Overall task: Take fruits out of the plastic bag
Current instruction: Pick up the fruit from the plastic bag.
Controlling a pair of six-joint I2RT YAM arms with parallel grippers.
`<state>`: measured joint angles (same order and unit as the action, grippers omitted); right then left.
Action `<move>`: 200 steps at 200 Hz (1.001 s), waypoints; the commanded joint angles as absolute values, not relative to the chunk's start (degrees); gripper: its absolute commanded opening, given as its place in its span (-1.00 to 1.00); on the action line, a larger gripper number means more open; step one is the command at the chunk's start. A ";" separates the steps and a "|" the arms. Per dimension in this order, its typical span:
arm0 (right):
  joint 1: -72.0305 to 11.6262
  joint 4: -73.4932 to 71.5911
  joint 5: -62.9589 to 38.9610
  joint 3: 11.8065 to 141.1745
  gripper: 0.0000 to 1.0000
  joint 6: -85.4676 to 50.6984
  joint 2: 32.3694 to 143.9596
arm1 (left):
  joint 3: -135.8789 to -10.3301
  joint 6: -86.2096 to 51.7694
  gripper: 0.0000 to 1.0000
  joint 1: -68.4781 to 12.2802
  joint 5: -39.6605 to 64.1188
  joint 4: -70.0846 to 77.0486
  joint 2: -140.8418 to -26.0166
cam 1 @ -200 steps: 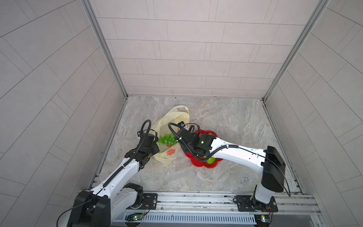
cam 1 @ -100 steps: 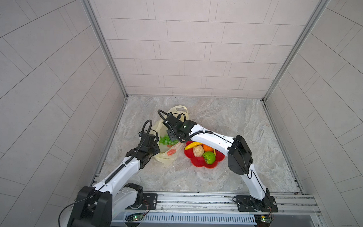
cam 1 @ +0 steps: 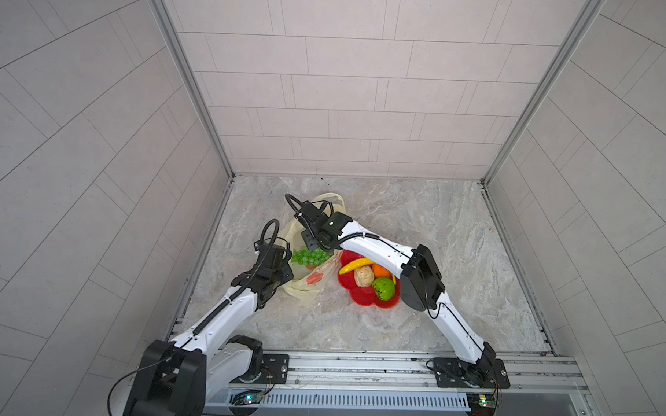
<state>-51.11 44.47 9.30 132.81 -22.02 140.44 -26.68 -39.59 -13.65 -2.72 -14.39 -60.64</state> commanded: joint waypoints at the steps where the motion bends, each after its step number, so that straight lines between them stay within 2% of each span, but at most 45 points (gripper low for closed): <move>1: -51.03 47.66 9.65 135.66 0.17 -20.90 142.83 | -27.25 -39.70 -1.00 -13.89 -3.79 -14.94 -61.07; 43: -50.45 48.25 10.66 138.19 0.07 -20.59 146.00 | -27.29 -39.73 -1.00 -13.89 -3.96 -14.85 -61.26; 122: -50.21 50.32 16.38 138.78 -0.34 -20.35 147.23 | -27.53 -39.47 -1.00 -13.78 -4.48 -15.38 -61.08; 200: -50.19 51.14 16.70 137.80 -0.59 -21.82 147.24 | -27.77 -39.39 -1.00 -13.83 -5.00 -16.07 -60.90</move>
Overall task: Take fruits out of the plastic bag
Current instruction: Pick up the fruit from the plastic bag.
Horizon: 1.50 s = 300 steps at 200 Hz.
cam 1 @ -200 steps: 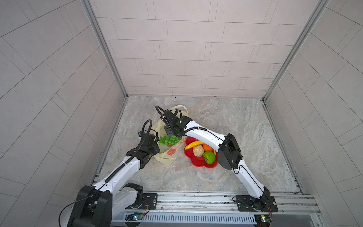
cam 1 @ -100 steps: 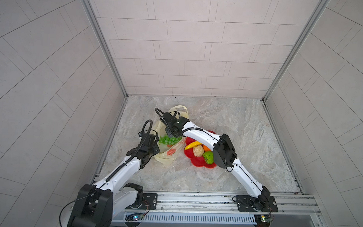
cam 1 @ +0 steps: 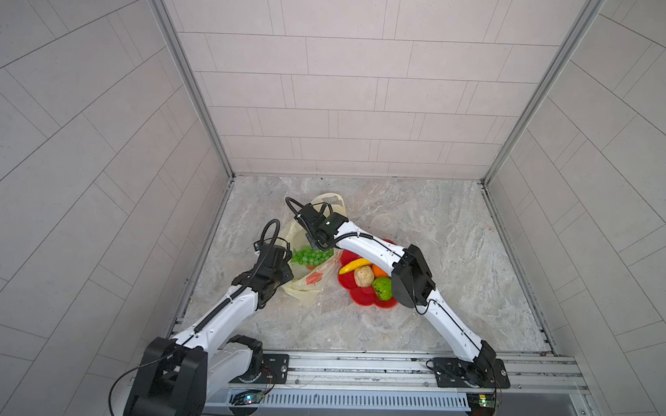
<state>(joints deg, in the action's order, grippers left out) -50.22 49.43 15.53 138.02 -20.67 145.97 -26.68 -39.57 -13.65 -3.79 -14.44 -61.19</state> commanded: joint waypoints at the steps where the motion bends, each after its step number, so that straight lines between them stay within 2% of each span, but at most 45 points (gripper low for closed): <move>1: -50.19 51.10 16.70 137.76 -0.59 -21.85 147.23 | -27.77 -39.42 -1.00 -13.81 -5.00 -16.03 -60.86; 34: -50.17 51.24 16.35 136.91 -0.72 -22.37 147.22 | -27.82 -39.41 -0.99 -13.78 -5.14 -16.17 -60.81; 78: -50.22 51.27 16.78 136.10 -1.00 -22.59 146.52 | -27.81 -39.36 -1.00 -13.73 -5.26 -16.29 -60.75; 300: -51.58 45.60 15.47 121.43 -1.00 -23.92 122.30 | -28.04 -39.26 -1.00 -13.73 -6.06 -16.39 -61.05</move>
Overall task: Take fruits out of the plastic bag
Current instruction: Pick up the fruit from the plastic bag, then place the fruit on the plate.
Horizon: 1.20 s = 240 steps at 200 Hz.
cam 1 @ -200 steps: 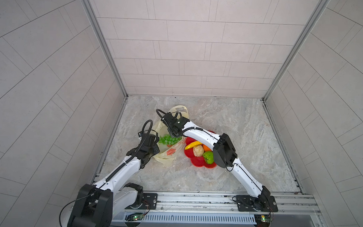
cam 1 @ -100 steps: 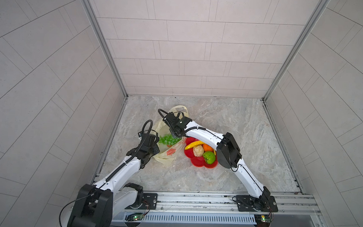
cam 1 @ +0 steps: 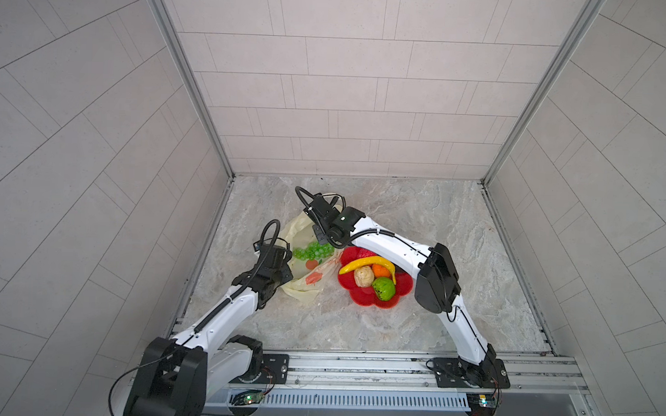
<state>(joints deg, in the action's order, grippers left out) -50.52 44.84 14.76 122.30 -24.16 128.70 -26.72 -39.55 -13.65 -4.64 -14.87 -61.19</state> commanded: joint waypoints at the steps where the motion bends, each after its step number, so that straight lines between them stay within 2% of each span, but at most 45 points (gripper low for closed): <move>1: -51.63 45.61 15.47 121.27 -1.00 -23.87 122.06 | -28.04 -39.27 -1.00 -13.72 -6.02 -16.37 -61.07; 240: -54.19 42.63 16.77 90.47 -1.00 -19.42 77.91 | -28.21 -38.80 -0.99 -13.78 -7.71 -16.26 -61.51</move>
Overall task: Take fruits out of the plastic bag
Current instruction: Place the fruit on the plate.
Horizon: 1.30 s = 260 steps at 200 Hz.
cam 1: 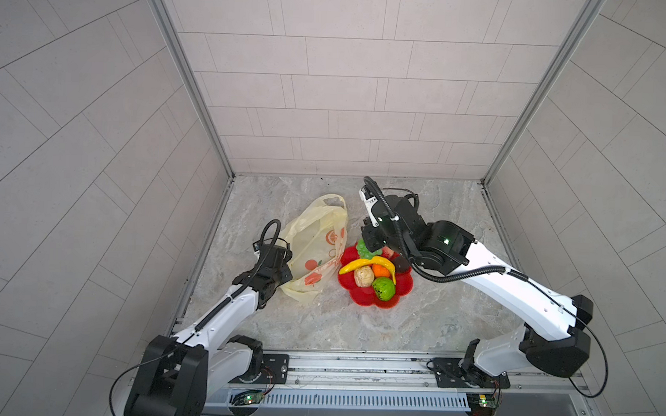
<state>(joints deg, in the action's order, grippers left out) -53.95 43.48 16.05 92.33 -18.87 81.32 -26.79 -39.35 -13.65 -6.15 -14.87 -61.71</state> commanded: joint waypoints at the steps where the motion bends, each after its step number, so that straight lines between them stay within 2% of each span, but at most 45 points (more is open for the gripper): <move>1: -54.16 42.72 16.73 90.41 -1.00 -19.51 77.80 | -28.21 -38.78 -1.00 -13.79 -7.72 -16.26 -61.52; 66: -57.07 44.57 17.49 84.70 -1.00 -22.97 71.06 | -28.30 -38.67 -0.99 -13.71 -8.22 -16.26 -61.76; 113: -59.49 43.99 18.34 81.14 -1.00 -25.81 70.39 | -28.30 -38.66 -1.00 -13.70 -8.70 -16.52 -61.34; 184: -60.56 40.55 17.16 79.06 -1.00 -27.51 74.02 | -28.39 -38.50 -1.00 -13.74 -8.97 -16.79 -61.19; 260: -60.54 39.65 15.73 82.62 -1.00 -27.60 83.75 | -28.48 -38.43 -0.99 -13.63 -8.96 -17.10 -60.98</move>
